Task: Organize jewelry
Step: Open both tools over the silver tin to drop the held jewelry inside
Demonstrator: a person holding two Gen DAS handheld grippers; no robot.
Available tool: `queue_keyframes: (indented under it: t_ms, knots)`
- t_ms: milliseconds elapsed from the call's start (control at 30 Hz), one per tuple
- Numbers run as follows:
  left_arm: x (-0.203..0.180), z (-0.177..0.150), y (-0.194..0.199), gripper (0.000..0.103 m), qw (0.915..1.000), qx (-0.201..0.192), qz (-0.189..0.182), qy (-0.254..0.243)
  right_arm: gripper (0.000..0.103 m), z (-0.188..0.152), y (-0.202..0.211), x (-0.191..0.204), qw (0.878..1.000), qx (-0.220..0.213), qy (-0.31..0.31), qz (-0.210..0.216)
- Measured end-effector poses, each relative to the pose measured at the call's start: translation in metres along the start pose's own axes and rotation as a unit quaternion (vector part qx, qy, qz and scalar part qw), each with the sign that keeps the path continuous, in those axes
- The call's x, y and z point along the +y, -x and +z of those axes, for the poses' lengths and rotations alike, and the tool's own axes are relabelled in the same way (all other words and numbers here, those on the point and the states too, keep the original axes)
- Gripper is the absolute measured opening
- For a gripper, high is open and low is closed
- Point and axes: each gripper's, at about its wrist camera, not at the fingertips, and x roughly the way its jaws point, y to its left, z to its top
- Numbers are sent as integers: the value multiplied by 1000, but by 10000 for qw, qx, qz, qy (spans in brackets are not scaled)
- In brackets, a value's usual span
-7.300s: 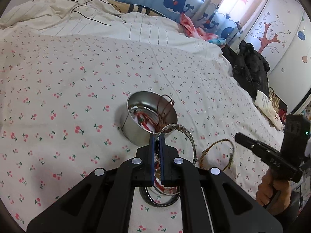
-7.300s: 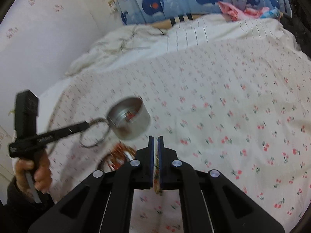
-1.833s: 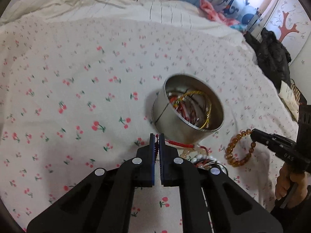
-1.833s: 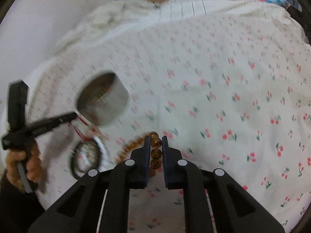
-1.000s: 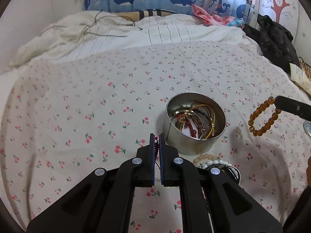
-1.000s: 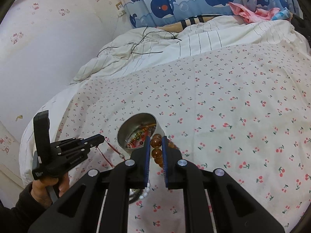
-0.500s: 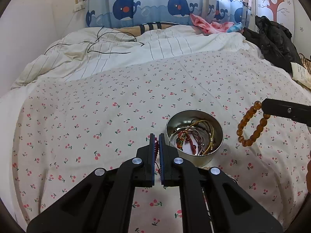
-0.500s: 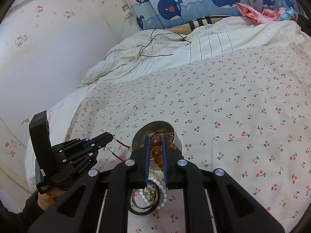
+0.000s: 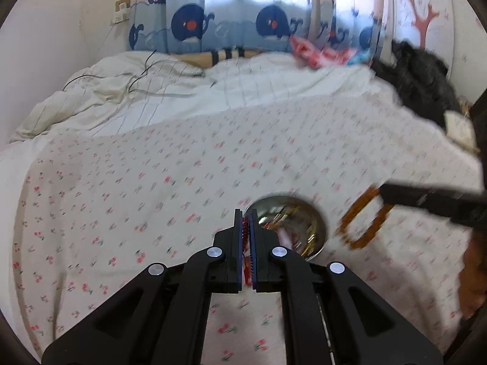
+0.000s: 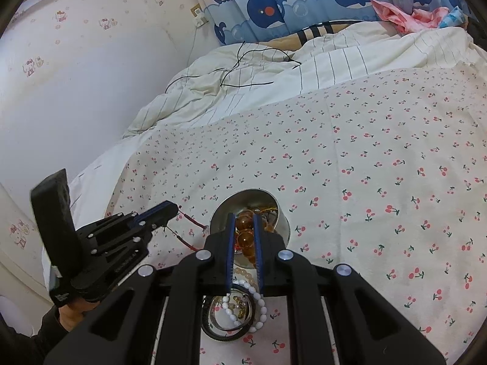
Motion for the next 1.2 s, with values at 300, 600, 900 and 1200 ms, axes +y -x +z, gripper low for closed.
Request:
queue_keyframes:
  t_ms: [300, 600, 900, 1200]
  knots:
    - [-4, 32, 0, 4, 9911, -468, -1047, 676, 13, 14, 7, -11, 9987, -236, -384, 244]
    - [6, 0, -99, 7, 9810, 1290, -774, 1223, 13, 18, 3, -23, 9977, -203, -594, 266]
    - [37, 3, -78, 59, 9775, 1033, -567, 1749, 13, 29, -27, 2, 9922, -205, -658, 1035]
    - [61, 3, -63, 65, 9788, 993, -109, 1788, 28, 13, -78, -6, 9950, 584, -346, -736]
